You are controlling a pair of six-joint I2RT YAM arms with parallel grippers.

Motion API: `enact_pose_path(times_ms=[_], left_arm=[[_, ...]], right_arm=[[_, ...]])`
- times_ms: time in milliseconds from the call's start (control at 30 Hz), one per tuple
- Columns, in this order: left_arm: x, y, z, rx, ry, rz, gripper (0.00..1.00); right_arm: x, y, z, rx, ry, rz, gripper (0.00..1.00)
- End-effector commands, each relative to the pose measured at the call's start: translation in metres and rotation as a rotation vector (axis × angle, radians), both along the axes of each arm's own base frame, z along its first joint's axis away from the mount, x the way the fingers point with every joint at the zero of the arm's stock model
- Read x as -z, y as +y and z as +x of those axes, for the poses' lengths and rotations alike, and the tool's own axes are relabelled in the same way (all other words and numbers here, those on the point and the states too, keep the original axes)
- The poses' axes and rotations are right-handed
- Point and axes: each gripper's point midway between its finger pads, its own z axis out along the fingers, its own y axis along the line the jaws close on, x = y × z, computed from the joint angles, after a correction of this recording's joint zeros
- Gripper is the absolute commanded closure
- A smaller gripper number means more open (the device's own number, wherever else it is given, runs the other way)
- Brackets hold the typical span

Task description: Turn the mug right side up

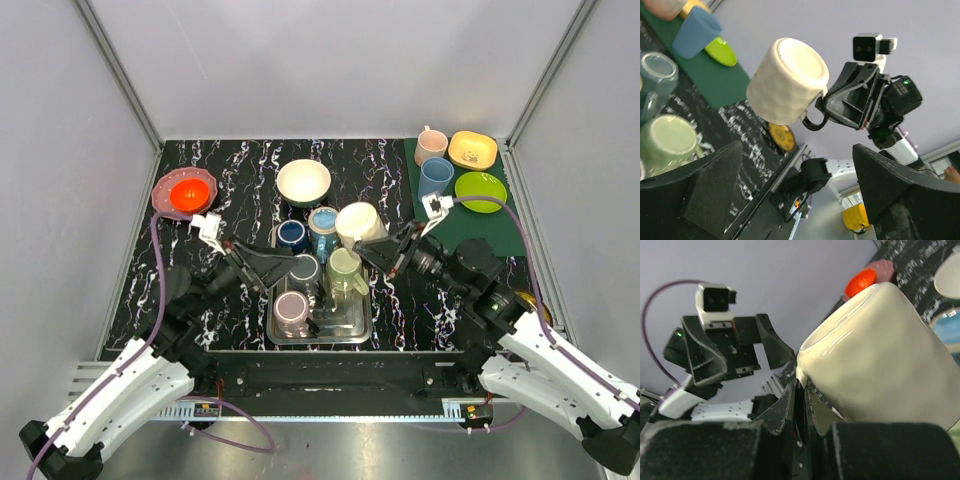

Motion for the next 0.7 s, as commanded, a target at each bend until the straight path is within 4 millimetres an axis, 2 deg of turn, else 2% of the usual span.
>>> enact_pose_path(times_ms=[0, 33, 100, 133, 200, 233, 300, 333, 467, 667], left_arm=[[0.006, 0.001, 0.005, -0.027, 0.011, 0.07, 0.07], [0.007, 0.002, 0.004, -0.027, 0.013, 0.073, 0.07], [0.011, 0.003, 0.005, -0.036, 0.019, 0.078, 0.07], [0.013, 0.004, 0.005, -0.041, 0.023, 0.079, 0.07], [0.018, 0.004, 0.005, -0.04, 0.032, 0.083, 0.07], [0.018, 0.005, 0.004, -0.039, 0.032, 0.082, 0.07], [0.023, 0.004, 0.003, -0.03, 0.043, 0.086, 0.07], [0.025, 0.004, 0.003, -0.03, 0.046, 0.087, 0.07], [0.033, 0.004, 0.001, -0.024, 0.057, 0.084, 0.07], [0.041, 0.007, -0.003, -0.025, 0.068, 0.079, 0.08]], right_arm=[[0.014, -0.006, -0.011, -0.028, -0.048, -0.04, 1.0], [0.029, -0.005, -0.014, -0.04, -0.018, -0.045, 1.0], [0.04, -0.007, -0.02, -0.053, 0.003, -0.03, 1.0], [0.056, -0.006, -0.023, -0.06, 0.041, -0.027, 1.0], [0.066, -0.007, -0.03, -0.068, 0.062, -0.011, 1.0], [0.082, -0.006, -0.033, -0.074, 0.099, -0.015, 1.0], [0.094, -0.005, -0.037, -0.072, 0.118, -0.02, 1.0], [0.106, -0.001, -0.044, -0.093, 0.136, -0.033, 1.0], [0.123, 0.006, -0.05, -0.112, 0.153, -0.031, 1.0], [0.146, 0.012, -0.048, -0.117, 0.166, 0.013, 1.0]])
